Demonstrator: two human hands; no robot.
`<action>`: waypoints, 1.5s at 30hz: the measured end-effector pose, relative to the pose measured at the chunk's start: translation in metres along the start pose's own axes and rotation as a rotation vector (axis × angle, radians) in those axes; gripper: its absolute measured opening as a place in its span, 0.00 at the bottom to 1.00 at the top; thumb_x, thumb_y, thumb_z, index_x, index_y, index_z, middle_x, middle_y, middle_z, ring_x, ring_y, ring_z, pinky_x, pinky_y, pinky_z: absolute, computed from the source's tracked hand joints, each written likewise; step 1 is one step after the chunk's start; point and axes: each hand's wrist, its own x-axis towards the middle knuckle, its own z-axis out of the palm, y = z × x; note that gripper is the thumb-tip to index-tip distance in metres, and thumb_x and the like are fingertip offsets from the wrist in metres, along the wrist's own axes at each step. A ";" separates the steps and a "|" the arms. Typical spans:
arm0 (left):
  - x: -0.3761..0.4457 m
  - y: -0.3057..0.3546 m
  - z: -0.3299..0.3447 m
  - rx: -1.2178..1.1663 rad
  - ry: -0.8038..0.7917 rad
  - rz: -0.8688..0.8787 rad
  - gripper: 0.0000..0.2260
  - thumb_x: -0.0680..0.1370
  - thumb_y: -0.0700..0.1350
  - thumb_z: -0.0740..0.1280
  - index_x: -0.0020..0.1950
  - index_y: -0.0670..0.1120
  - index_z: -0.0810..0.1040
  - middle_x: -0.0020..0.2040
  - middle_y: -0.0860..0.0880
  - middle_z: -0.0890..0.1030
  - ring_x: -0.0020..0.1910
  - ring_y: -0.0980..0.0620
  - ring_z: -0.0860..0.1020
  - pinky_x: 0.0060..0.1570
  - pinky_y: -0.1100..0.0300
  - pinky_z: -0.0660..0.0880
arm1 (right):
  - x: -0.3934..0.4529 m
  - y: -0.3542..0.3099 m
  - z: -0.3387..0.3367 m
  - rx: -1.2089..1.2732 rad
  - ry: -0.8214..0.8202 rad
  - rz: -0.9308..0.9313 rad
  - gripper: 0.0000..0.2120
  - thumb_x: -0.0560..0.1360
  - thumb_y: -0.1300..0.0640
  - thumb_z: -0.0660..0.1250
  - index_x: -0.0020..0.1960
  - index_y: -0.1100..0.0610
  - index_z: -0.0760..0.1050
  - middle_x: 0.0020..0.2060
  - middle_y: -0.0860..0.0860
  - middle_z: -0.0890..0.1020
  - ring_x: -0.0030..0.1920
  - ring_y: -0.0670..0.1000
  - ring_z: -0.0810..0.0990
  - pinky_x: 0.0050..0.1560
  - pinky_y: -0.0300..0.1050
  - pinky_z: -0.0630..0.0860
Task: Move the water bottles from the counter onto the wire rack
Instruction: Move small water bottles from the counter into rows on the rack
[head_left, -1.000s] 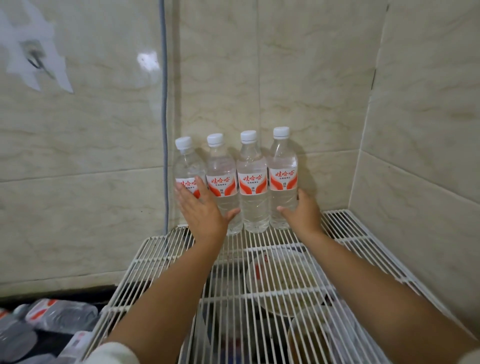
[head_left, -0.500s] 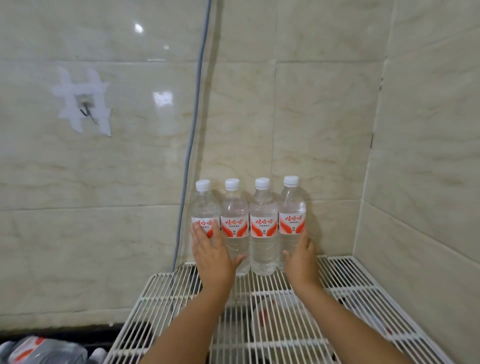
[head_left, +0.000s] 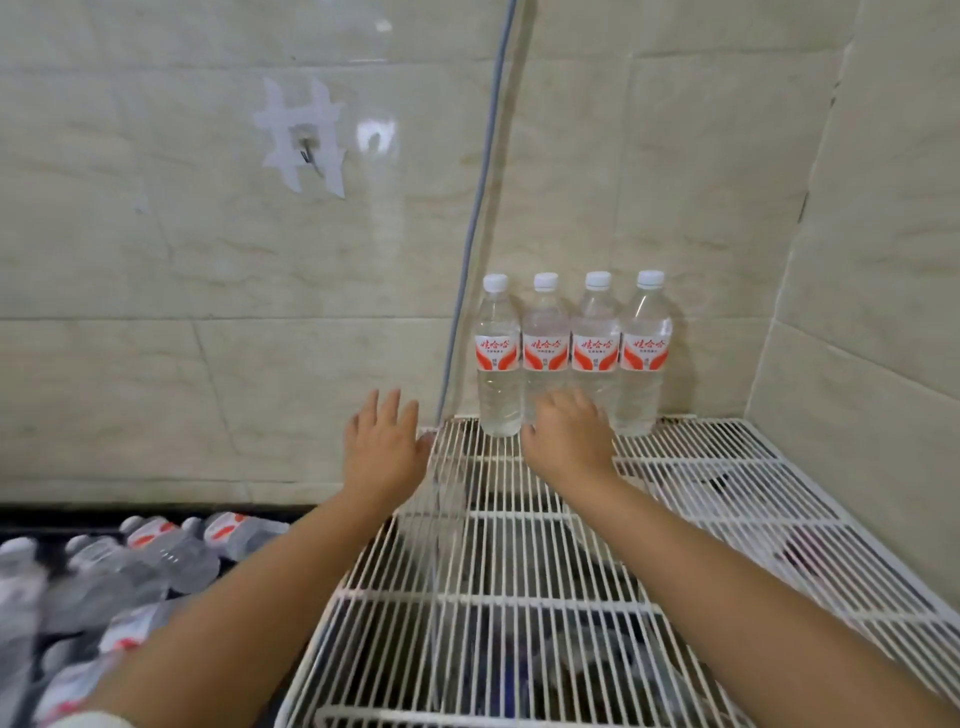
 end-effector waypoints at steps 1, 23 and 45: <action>-0.011 -0.015 -0.005 0.013 -0.019 -0.028 0.22 0.81 0.52 0.51 0.74 0.46 0.57 0.77 0.45 0.53 0.76 0.44 0.48 0.73 0.49 0.50 | -0.004 -0.016 0.002 -0.003 -0.019 -0.071 0.17 0.77 0.58 0.57 0.64 0.60 0.69 0.65 0.55 0.72 0.69 0.58 0.64 0.71 0.56 0.58; -0.350 -0.239 0.043 0.126 -0.299 -1.052 0.24 0.80 0.53 0.54 0.75 0.49 0.55 0.77 0.47 0.53 0.76 0.44 0.50 0.72 0.51 0.53 | -0.195 -0.297 0.201 0.020 -0.675 -0.634 0.23 0.76 0.49 0.61 0.68 0.56 0.63 0.67 0.55 0.68 0.69 0.58 0.63 0.69 0.59 0.57; -0.278 -0.366 0.089 -0.035 -0.097 -1.142 0.24 0.75 0.46 0.67 0.66 0.39 0.64 0.60 0.37 0.71 0.58 0.38 0.71 0.55 0.51 0.70 | -0.211 -0.290 0.275 -0.143 -0.557 -0.748 0.36 0.59 0.54 0.75 0.64 0.53 0.66 0.56 0.61 0.72 0.54 0.59 0.72 0.53 0.53 0.71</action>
